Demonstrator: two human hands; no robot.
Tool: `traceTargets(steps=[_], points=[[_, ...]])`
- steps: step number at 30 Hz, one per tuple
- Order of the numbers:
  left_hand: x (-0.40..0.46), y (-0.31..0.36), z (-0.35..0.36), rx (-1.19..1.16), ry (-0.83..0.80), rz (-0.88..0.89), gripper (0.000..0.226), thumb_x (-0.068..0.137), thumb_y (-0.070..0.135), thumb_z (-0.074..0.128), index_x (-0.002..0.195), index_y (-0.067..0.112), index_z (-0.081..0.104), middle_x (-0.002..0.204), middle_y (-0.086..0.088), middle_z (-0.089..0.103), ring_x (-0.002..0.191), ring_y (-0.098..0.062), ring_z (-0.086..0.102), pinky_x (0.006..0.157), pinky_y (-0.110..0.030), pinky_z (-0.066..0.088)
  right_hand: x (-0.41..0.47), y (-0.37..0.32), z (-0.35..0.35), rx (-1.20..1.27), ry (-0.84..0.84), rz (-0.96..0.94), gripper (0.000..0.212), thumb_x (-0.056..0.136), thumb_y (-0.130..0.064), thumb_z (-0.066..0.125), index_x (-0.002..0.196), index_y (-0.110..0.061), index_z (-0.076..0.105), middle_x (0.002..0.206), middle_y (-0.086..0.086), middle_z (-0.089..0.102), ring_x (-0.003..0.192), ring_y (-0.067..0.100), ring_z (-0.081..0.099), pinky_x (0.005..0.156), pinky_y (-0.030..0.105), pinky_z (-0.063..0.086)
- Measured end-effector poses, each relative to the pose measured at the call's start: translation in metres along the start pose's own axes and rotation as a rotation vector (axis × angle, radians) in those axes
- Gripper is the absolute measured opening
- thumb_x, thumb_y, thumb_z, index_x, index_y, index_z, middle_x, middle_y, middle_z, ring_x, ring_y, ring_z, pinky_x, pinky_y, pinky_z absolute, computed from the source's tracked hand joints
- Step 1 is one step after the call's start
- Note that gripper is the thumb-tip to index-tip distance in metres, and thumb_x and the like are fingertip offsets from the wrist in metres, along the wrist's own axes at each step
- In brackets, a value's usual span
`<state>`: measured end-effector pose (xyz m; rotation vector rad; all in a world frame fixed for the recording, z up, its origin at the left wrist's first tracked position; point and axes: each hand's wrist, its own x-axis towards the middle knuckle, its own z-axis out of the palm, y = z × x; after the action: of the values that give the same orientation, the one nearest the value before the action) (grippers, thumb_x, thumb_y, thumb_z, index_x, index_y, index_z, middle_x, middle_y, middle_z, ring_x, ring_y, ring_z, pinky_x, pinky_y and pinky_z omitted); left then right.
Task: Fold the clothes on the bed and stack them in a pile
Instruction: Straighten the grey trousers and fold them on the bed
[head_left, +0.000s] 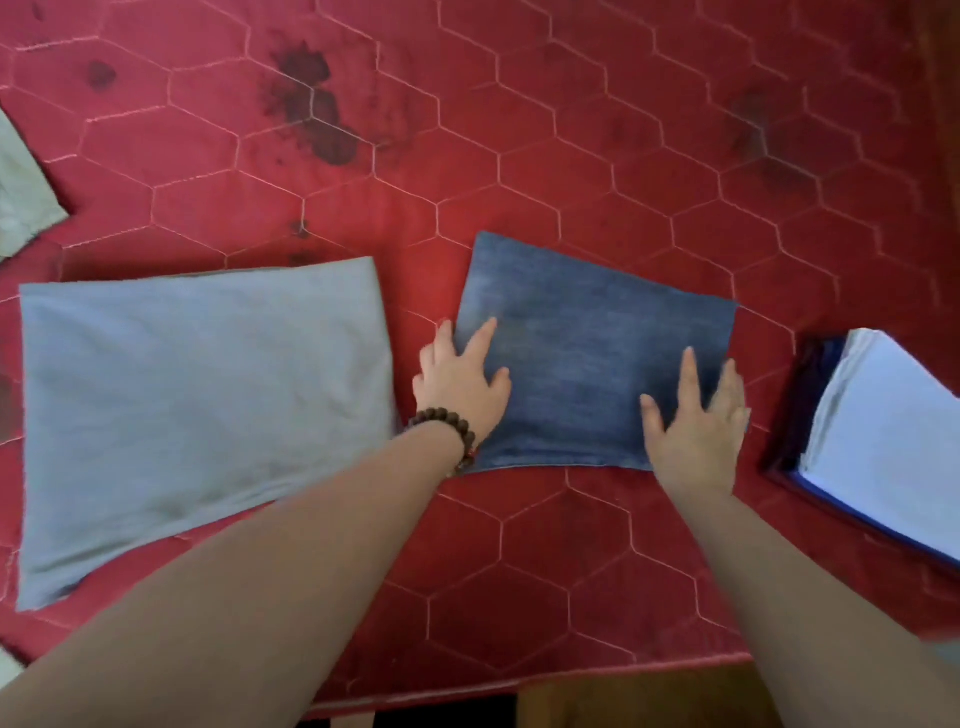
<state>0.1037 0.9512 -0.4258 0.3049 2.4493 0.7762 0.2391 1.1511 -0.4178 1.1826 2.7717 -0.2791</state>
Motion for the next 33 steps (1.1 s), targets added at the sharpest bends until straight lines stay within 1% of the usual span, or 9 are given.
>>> traceTargets(steps=[4, 7, 9, 13, 16, 21, 26, 29, 33], points=[[0.024, 0.009, 0.003, -0.129, 0.068, -0.097, 0.05, 0.088, 0.029, 0.06, 0.134, 0.041, 0.046, 0.131, -0.009, 0.036, 0.114, -0.033, 0.045, 0.099, -0.041, 0.043, 0.027, 0.042, -0.002, 0.124, -0.214, 0.054, 0.083, 0.088, -0.06, 0.054, 0.151, -0.046, 0.002, 0.158, 0.019, 0.011, 0.143, 0.038, 0.017, 0.115, 0.048, 0.023], [0.033, 0.008, 0.003, -0.095, 0.044, -0.068, 0.049, 0.087, 0.029, 0.063, 0.131, 0.039, 0.046, 0.122, -0.012, 0.05, 0.096, -0.031, 0.057, 0.083, -0.032, 0.045, 0.039, 0.044, 0.002, 0.249, -0.233, 0.041, 0.088, 0.084, -0.06, 0.061, 0.148, -0.053, 0.001, 0.131, 0.012, 0.036, 0.113, 0.026, 0.044, 0.101, 0.038, 0.037], [0.035, 0.008, 0.002, -0.104, 0.032, -0.024, 0.049, 0.086, 0.029, 0.066, 0.131, 0.036, 0.047, 0.121, -0.011, 0.056, 0.1, -0.028, 0.058, 0.084, -0.029, 0.043, 0.041, 0.04, 0.002, 0.338, -0.249, 0.066, 0.09, 0.082, -0.058, 0.064, 0.146, -0.057, 0.001, 0.112, 0.004, 0.036, 0.09, 0.016, 0.044, 0.088, 0.031, 0.036], [0.027, 0.013, -0.004, -0.111, 0.071, 0.061, 0.047, 0.086, 0.028, 0.068, 0.129, 0.035, 0.051, 0.106, -0.005, 0.052, 0.09, -0.02, 0.052, 0.08, -0.023, 0.035, 0.039, 0.034, -0.004, 0.394, -0.183, 0.068, 0.082, 0.086, -0.049, 0.066, 0.149, -0.05, 0.014, 0.107, 0.0, 0.04, 0.088, 0.01, 0.04, 0.087, 0.026, 0.033], [0.01, 0.012, -0.022, -0.087, 0.154, 0.12, 0.048, 0.086, 0.03, 0.068, 0.13, 0.037, 0.05, 0.094, -0.001, 0.046, 0.077, -0.014, 0.047, 0.074, -0.023, 0.035, 0.027, 0.016, -0.017, 0.376, -0.096, 0.013, 0.071, 0.09, -0.047, 0.061, 0.15, -0.045, 0.022, 0.104, 0.0, 0.043, 0.075, 0.003, 0.041, 0.082, 0.026, 0.035], [-0.023, -0.03, -0.088, -0.153, 0.231, 0.074, 0.048, 0.087, 0.032, 0.066, 0.132, 0.039, 0.05, 0.101, -0.001, 0.05, 0.085, -0.014, 0.051, 0.08, -0.023, 0.038, 0.002, -0.054, -0.042, 0.369, -0.022, -0.123, 0.064, 0.092, -0.048, 0.055, 0.149, -0.042, 0.026, 0.096, 0.0, 0.045, 0.067, 0.003, 0.044, 0.059, 0.018, 0.033], [-0.056, -0.107, -0.166, -0.131, 0.385, -0.003, 0.045, 0.086, 0.037, 0.065, 0.127, 0.045, 0.049, 0.101, 0.004, 0.052, 0.082, -0.008, 0.05, 0.078, -0.021, 0.038, -0.031, -0.159, -0.046, 0.392, -0.024, -0.283, 0.061, 0.094, -0.046, 0.054, 0.149, -0.04, 0.028, 0.098, 0.0, 0.044, 0.066, 0.011, 0.047, 0.066, 0.031, 0.044], [-0.073, -0.16, -0.198, -0.113, 0.432, -0.074, 0.043, 0.087, 0.038, 0.064, 0.126, 0.046, 0.048, 0.1, 0.008, 0.05, 0.07, 0.003, 0.047, 0.066, -0.009, 0.034, -0.054, -0.216, -0.032, 0.376, -0.06, -0.361, 0.06, 0.094, -0.047, 0.052, 0.149, -0.039, 0.029, 0.1, -0.001, 0.043, 0.068, 0.013, 0.047, 0.063, 0.029, 0.042], [-0.085, -0.224, -0.214, -0.117, 0.456, -0.153, 0.043, 0.087, 0.037, 0.064, 0.125, 0.046, 0.048, 0.1, 0.011, 0.048, 0.075, 0.012, 0.046, 0.063, -0.003, 0.032, -0.079, -0.267, 0.0, 0.339, -0.095, -0.41, 0.058, 0.095, -0.048, 0.049, 0.149, -0.04, 0.028, 0.099, -0.002, 0.042, 0.063, 0.014, 0.048, 0.058, 0.027, 0.043]])
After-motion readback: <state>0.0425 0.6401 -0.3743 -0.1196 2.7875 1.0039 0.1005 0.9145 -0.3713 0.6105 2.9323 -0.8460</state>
